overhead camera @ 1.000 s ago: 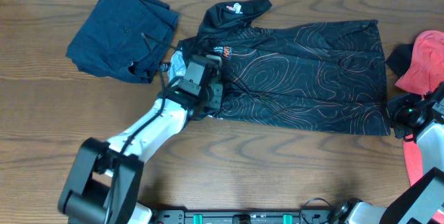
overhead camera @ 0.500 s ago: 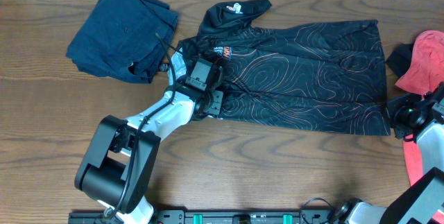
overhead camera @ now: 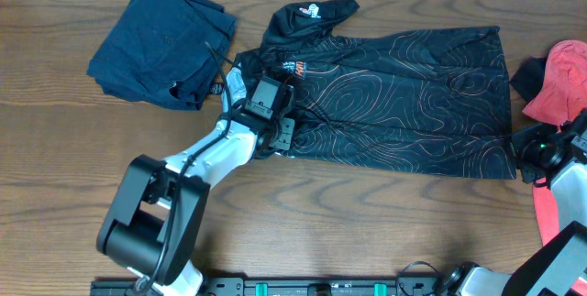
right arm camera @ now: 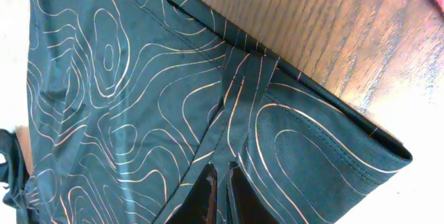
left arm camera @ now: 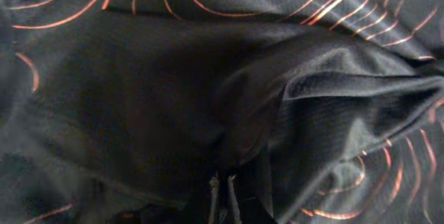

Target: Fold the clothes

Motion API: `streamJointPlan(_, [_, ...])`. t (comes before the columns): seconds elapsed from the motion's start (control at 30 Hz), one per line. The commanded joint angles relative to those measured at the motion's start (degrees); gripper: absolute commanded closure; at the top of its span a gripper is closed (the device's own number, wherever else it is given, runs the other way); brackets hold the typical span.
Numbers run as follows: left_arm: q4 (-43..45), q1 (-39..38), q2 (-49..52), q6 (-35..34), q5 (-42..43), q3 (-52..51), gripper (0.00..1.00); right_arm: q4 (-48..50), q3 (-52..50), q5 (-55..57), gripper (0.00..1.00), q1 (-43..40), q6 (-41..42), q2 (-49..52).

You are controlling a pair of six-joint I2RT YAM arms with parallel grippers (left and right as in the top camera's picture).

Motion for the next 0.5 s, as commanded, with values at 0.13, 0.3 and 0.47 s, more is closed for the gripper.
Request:
streamJointPlan(0.13, [-1.4,0.0,-8.5,0.2,-1.0,2.5,0.94,0.1,0.5,0.3,0.94,0.6,0.5,0.3])
streamJointPlan(0.3, [-1.2,0.0,-9.2,0.4,-1.1,2.5,0.94,0.1,0.5,0.3,0.94,0.6,0.5,0.3])
streamJointPlan(0.47, [4.7,0.1,-8.5,4.5,-1.1,2.5,0.94,0.1,0.5,0.3,0.94,0.6,0.6,0.3])
